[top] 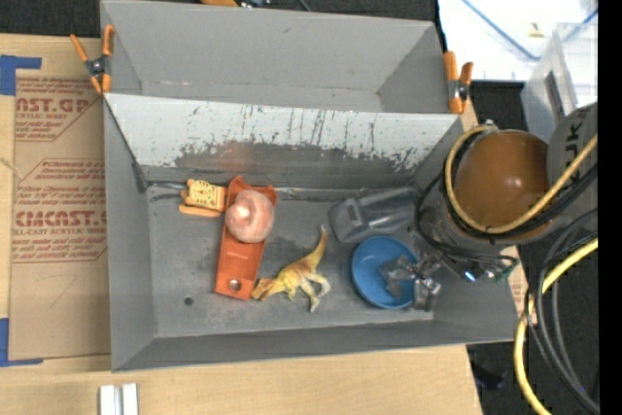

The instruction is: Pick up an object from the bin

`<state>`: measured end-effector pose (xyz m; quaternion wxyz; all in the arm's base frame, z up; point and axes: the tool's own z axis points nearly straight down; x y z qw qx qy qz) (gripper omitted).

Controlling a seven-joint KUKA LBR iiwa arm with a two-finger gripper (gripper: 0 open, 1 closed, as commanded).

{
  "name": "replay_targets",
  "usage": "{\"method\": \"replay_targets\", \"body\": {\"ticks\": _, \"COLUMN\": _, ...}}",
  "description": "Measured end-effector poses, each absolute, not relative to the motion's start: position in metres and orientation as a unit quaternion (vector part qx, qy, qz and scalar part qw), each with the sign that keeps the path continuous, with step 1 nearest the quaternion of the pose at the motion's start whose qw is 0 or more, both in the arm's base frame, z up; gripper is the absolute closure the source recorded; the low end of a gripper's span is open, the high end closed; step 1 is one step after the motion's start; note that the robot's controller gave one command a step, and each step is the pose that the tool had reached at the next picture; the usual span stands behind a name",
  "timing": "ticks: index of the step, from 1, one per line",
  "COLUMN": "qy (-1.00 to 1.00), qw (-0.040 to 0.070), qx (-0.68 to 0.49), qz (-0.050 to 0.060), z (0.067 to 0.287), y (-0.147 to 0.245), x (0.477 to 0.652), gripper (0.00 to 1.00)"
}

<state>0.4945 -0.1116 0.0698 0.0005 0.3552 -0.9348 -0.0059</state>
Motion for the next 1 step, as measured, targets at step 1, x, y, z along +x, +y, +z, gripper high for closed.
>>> {"method": "replay_targets", "body": {"ticks": 1, "qy": -0.941, "qw": 0.005, "qx": 0.339, "qz": -0.009, "z": 0.0834, "y": -0.1071, "x": 0.4892, "gripper": 1.0}}
